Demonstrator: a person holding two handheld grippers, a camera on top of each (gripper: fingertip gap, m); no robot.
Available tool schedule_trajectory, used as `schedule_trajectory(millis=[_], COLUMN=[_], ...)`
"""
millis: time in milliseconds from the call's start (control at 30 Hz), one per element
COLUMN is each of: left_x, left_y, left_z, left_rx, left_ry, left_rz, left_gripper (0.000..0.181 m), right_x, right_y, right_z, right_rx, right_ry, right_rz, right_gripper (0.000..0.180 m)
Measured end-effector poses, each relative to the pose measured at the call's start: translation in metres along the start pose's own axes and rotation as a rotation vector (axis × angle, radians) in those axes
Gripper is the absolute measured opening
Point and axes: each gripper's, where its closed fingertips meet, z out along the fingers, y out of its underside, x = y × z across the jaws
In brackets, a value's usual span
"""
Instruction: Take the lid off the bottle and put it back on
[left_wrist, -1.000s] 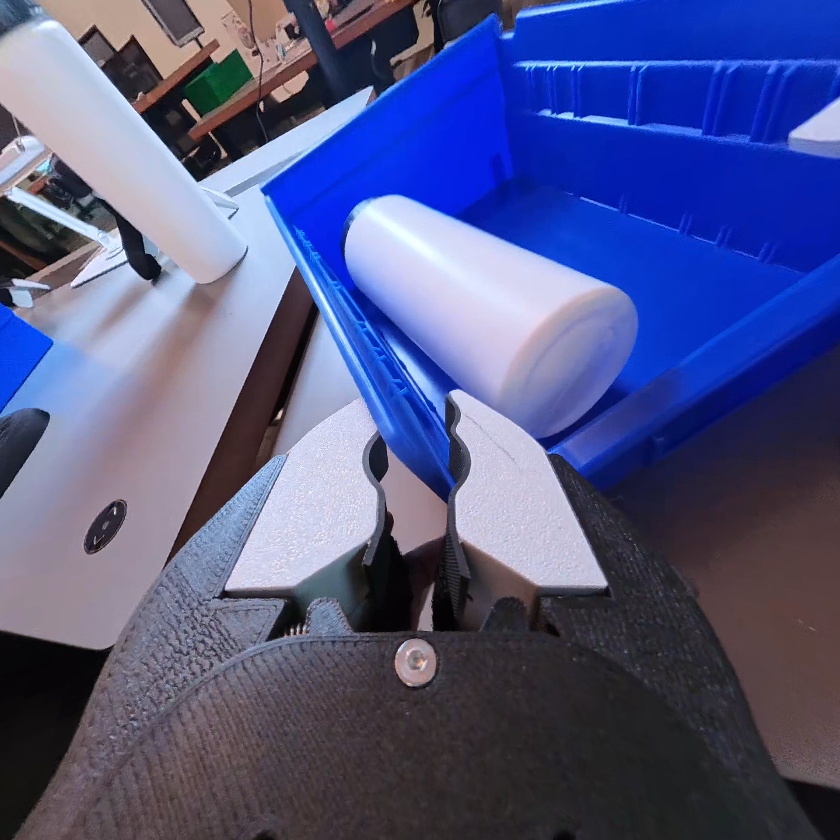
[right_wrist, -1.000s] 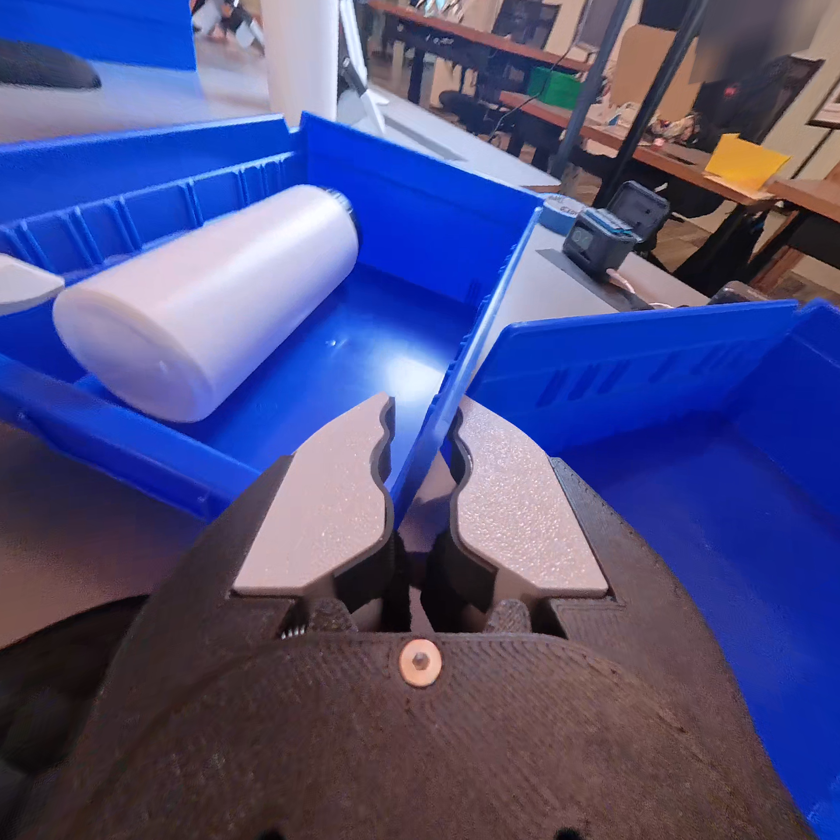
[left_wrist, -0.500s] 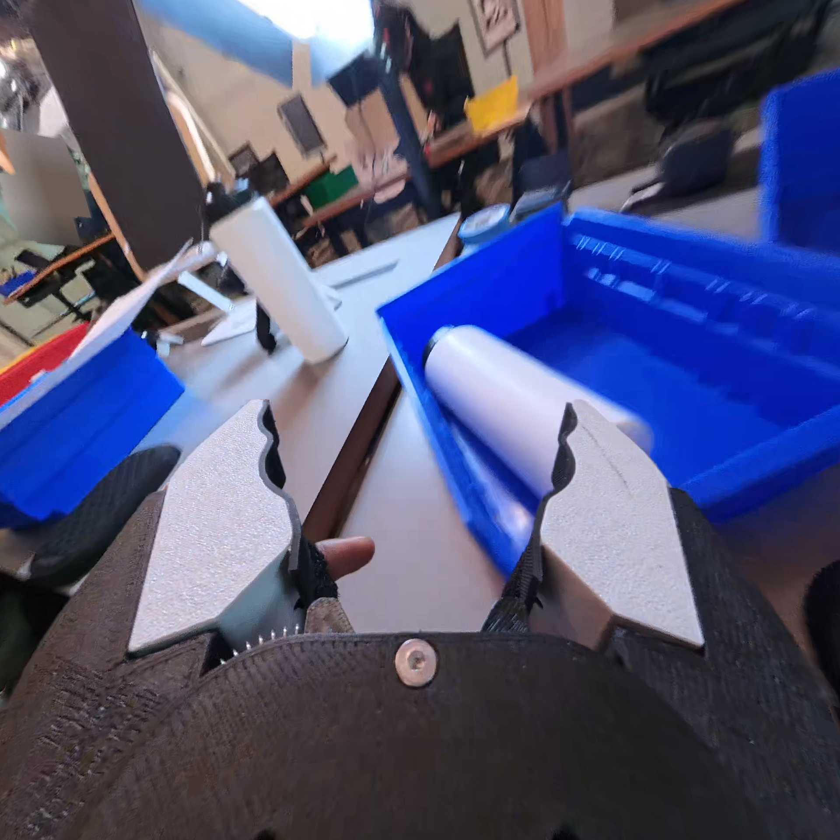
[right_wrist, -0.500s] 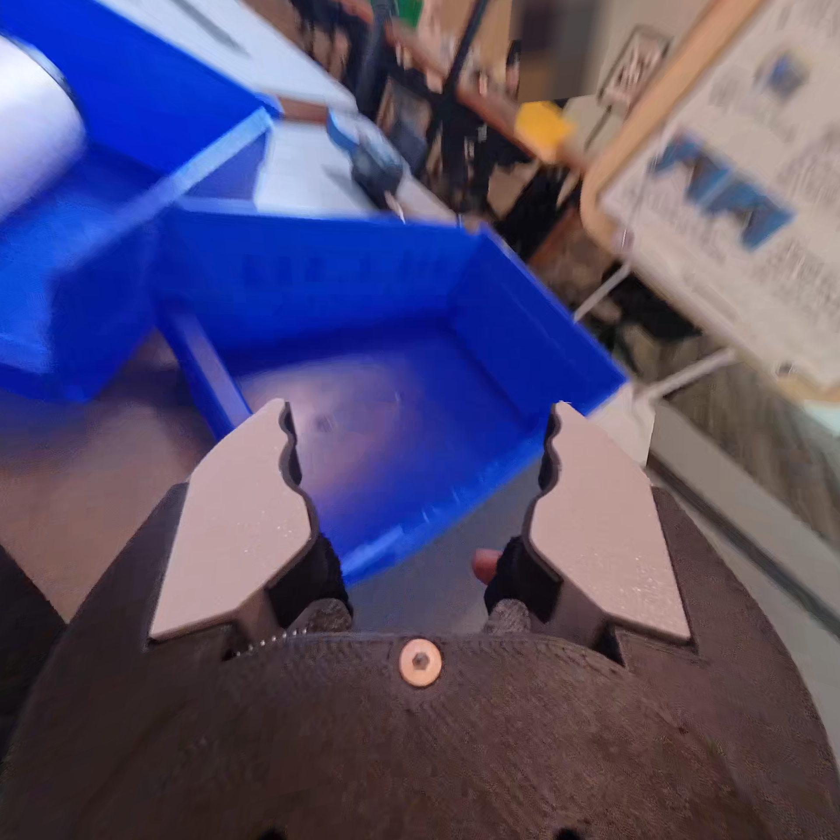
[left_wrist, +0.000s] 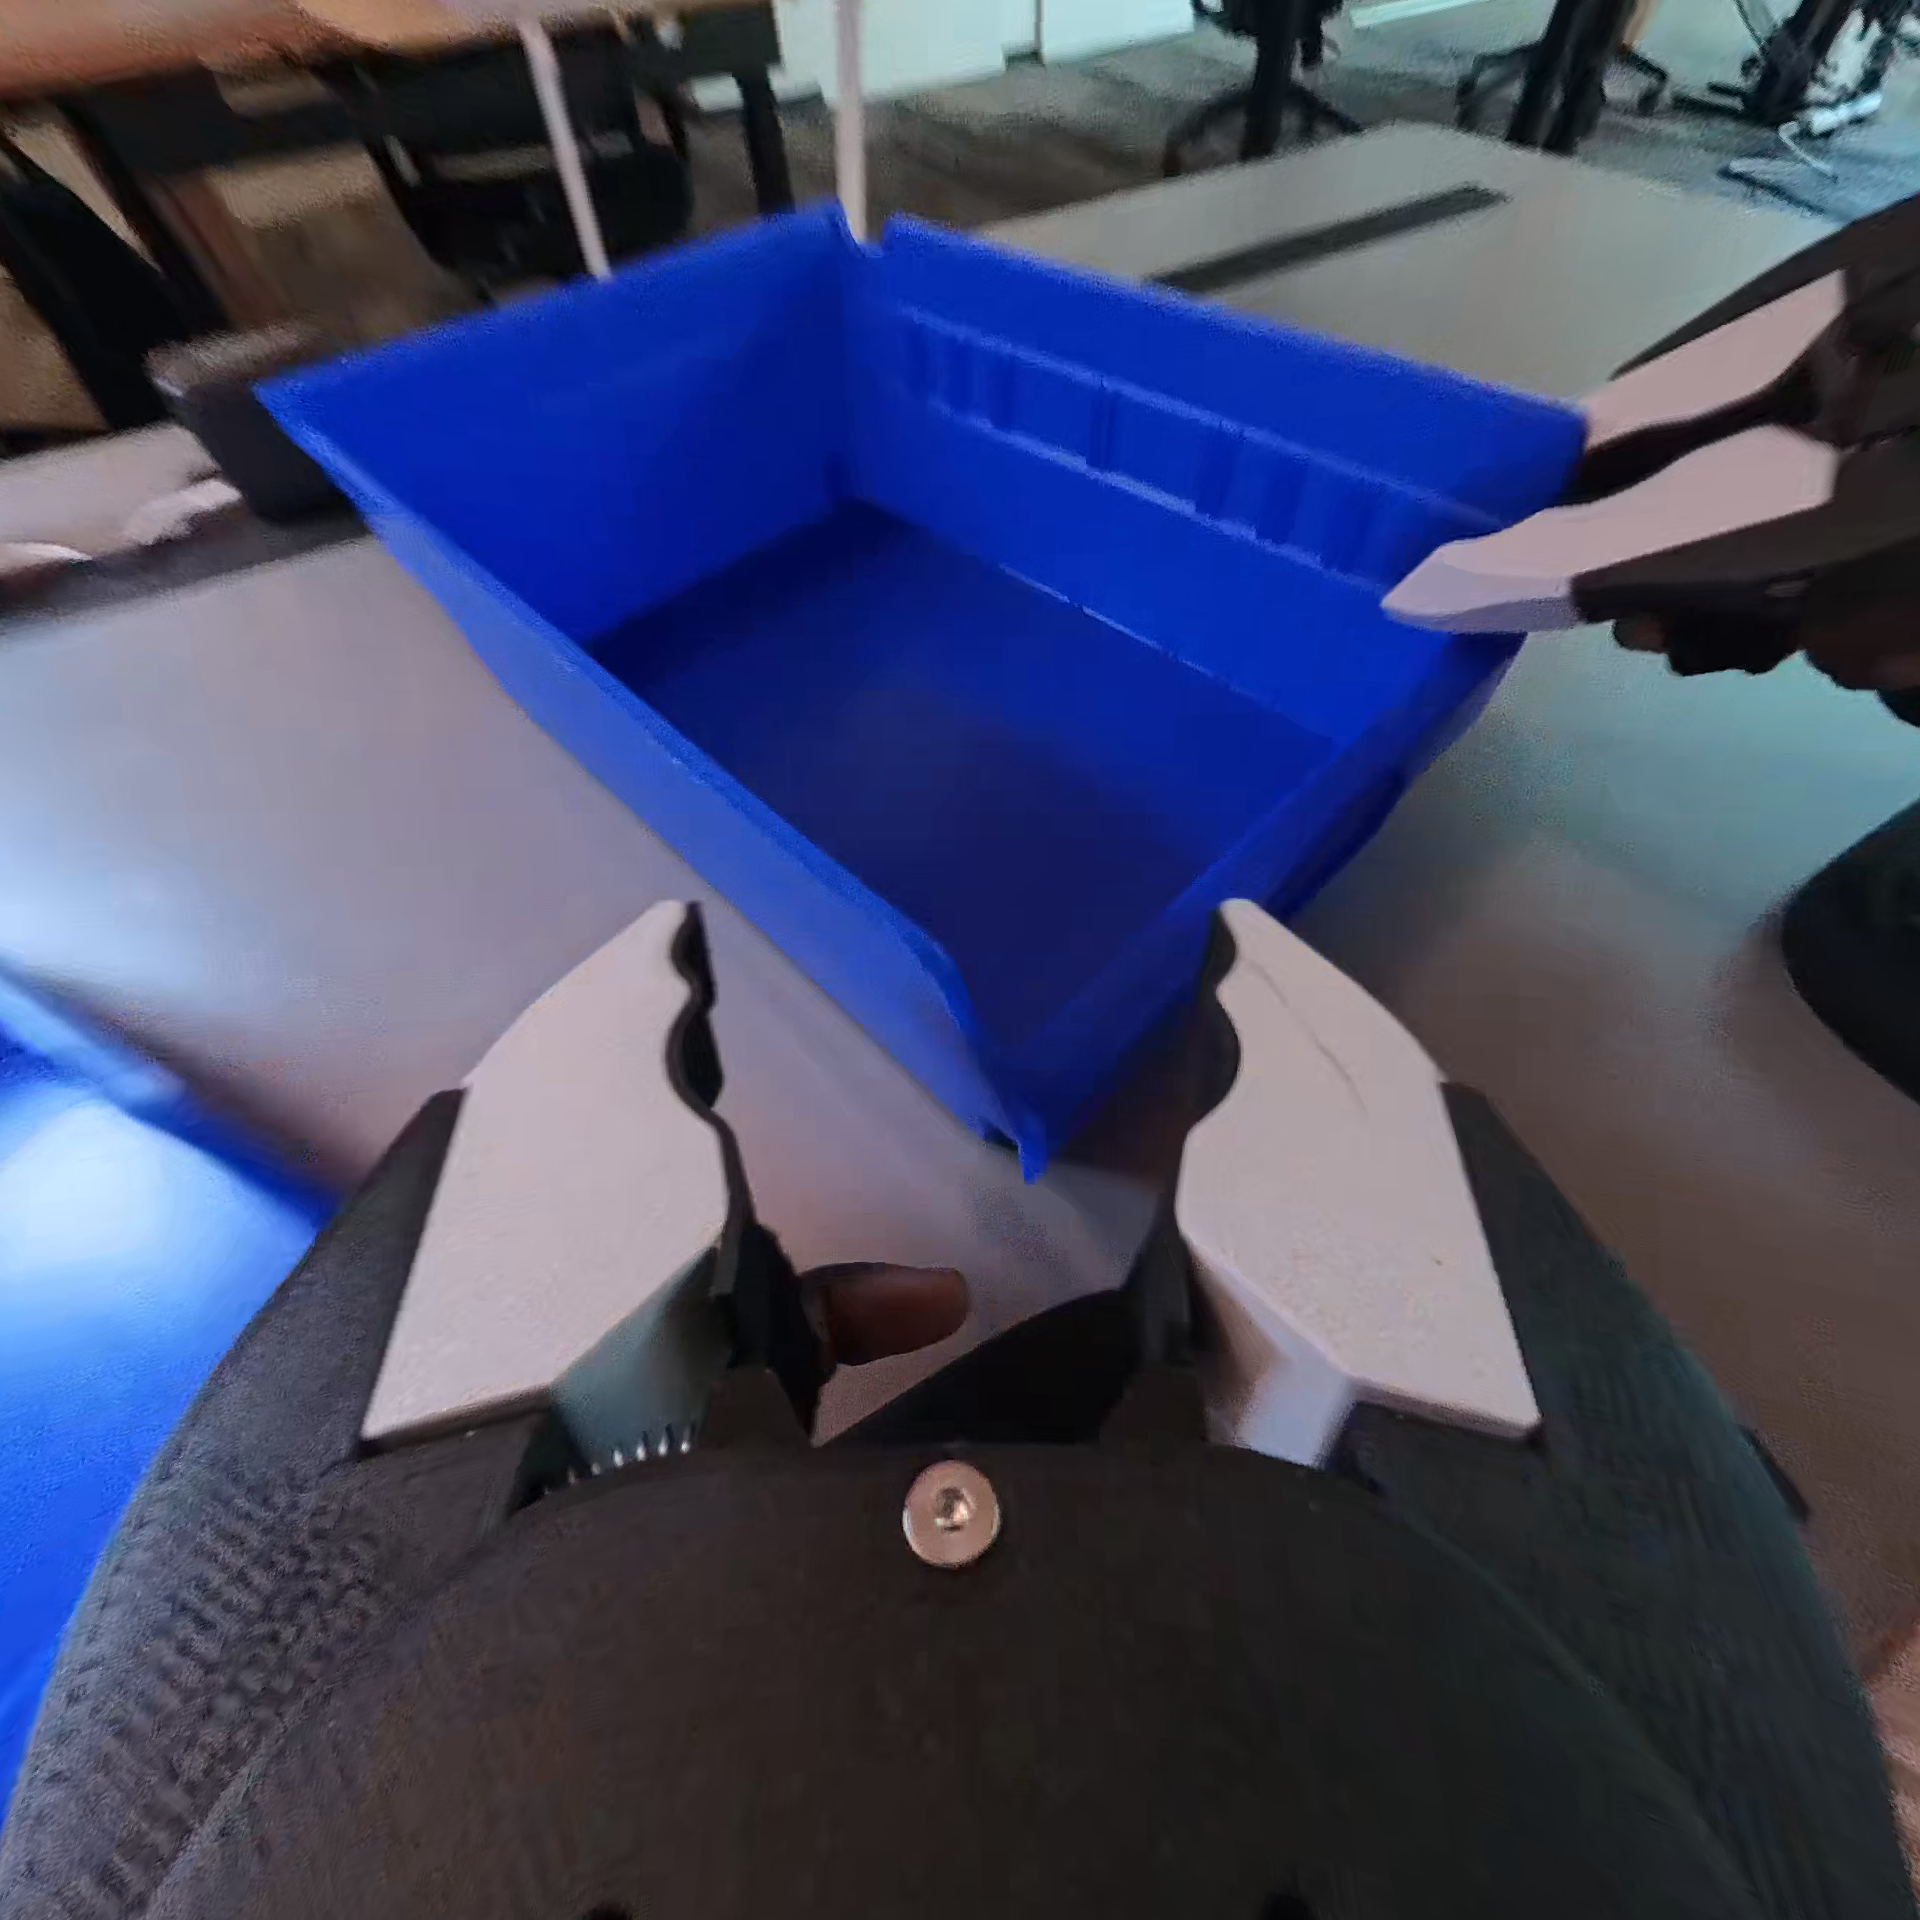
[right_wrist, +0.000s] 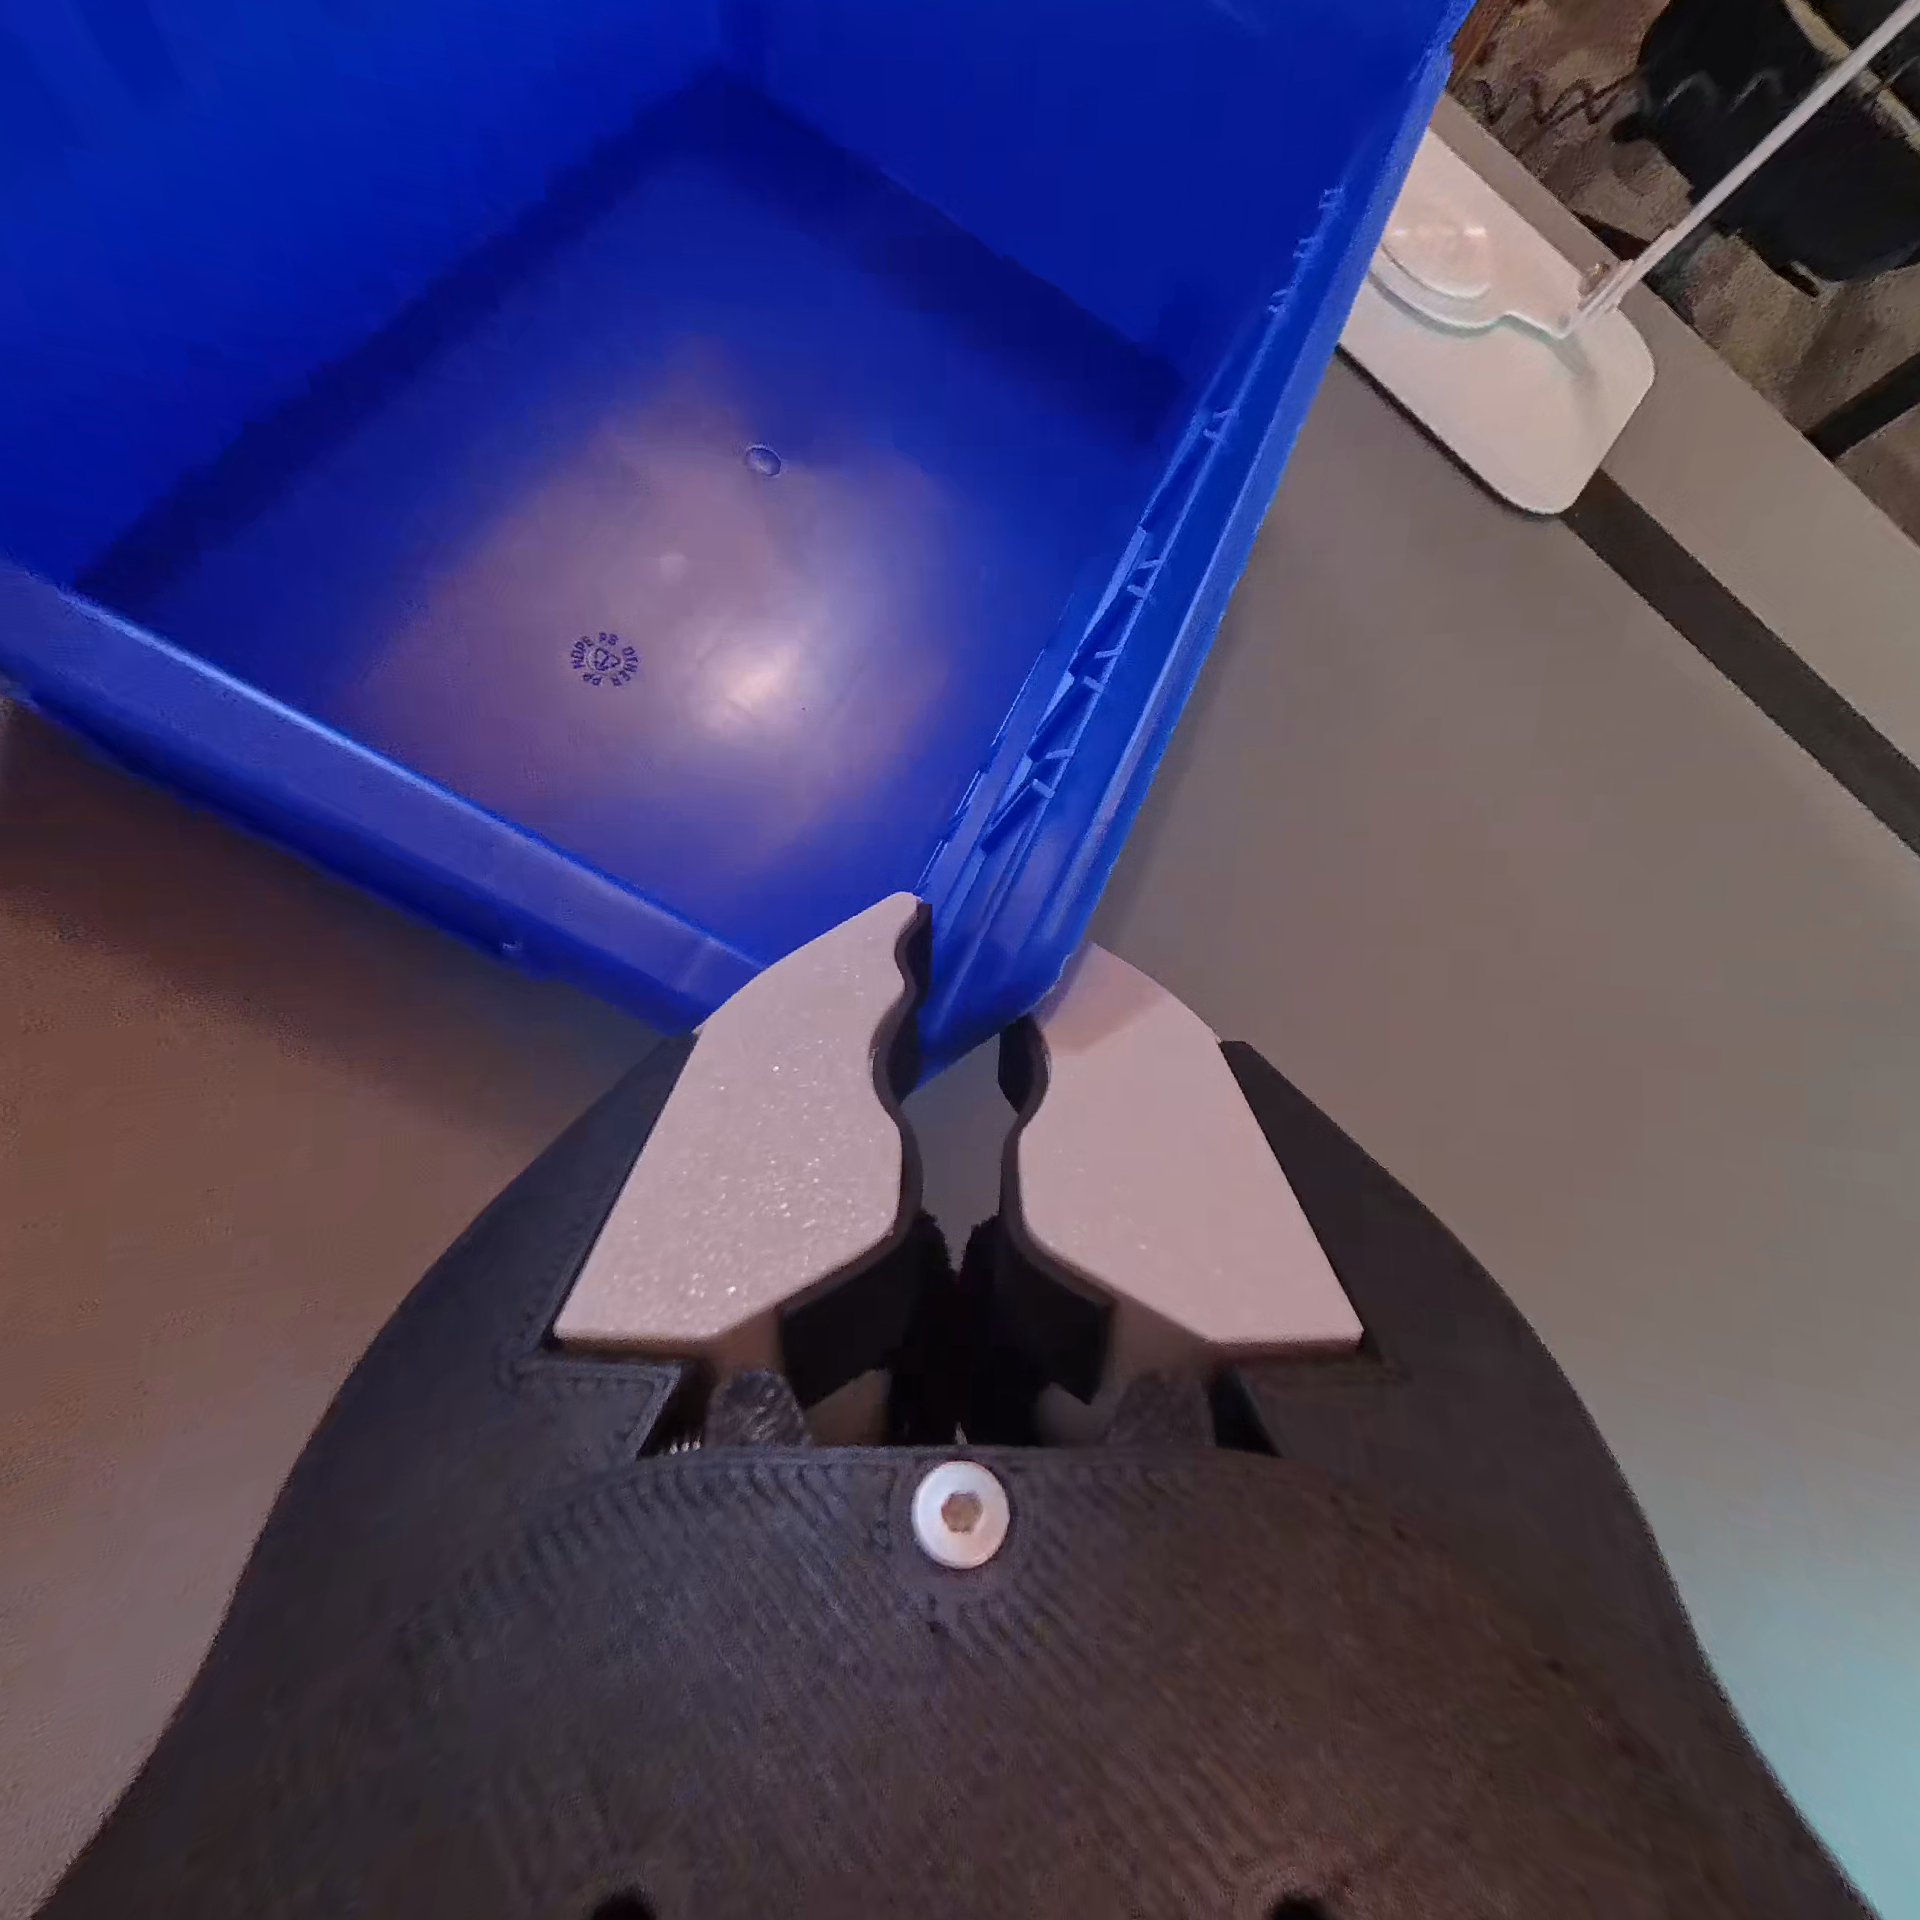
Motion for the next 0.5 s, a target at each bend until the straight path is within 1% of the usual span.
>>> schedule_trajectory(millis=[33, 100, 267, 500], left_x=[0.007, 0.005, 0.037, 0.108], left_y=[0.005, 0.006, -0.016, -0.071], left_z=[0.012, 0.028, 0.064, 0.135], left_rx=[-0.033, -0.059, -0.097, -0.054], left_ry=[0.02, -0.041, 0.001, 0.078], left_rz=[-0.008, 0.023, 0.152, 0.29], left_gripper=[0.071, 0.039, 0.035, 0.028], right_x=[0.002, 0.007, 0.046, 0.129], right_y=[0.004, 0.014, 0.041, 0.092], right_z=[-0.005, -0.013, -0.038, -0.077], right_rx=[0.002, 0.002, -0.02, -0.056], right_ry=[-0.003, 0.012, 0.11, 0.267], right_rz=[-0.003, -0.006, -0.01, 0.133], right_gripper=[0.01, 0.01, 0.01, 0.01])
